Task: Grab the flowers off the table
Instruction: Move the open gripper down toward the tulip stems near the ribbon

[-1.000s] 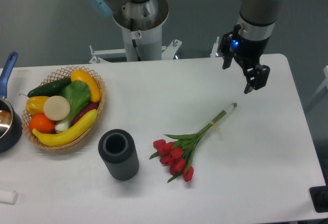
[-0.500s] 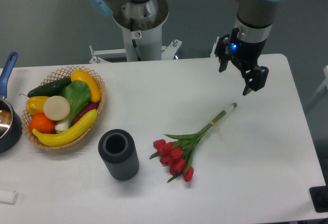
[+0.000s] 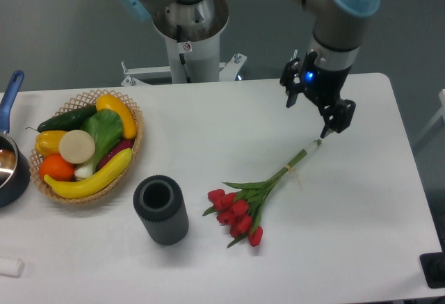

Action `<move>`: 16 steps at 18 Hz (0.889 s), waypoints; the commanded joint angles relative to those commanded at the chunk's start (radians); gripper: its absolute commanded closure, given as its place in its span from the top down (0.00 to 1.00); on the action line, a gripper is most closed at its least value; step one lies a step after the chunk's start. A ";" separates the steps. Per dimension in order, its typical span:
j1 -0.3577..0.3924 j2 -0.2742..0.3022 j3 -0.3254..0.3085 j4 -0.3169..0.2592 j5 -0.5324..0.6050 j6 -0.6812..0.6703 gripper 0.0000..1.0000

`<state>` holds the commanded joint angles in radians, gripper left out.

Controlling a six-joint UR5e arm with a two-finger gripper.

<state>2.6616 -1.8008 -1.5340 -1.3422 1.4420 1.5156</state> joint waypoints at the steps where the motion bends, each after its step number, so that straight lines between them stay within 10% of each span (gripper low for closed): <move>1: -0.005 -0.006 -0.002 0.000 0.000 -0.015 1.00; 16: -0.040 -0.092 -0.163 0.196 0.000 -0.117 1.00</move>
<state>2.6216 -1.8929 -1.6965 -1.1459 1.4420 1.3990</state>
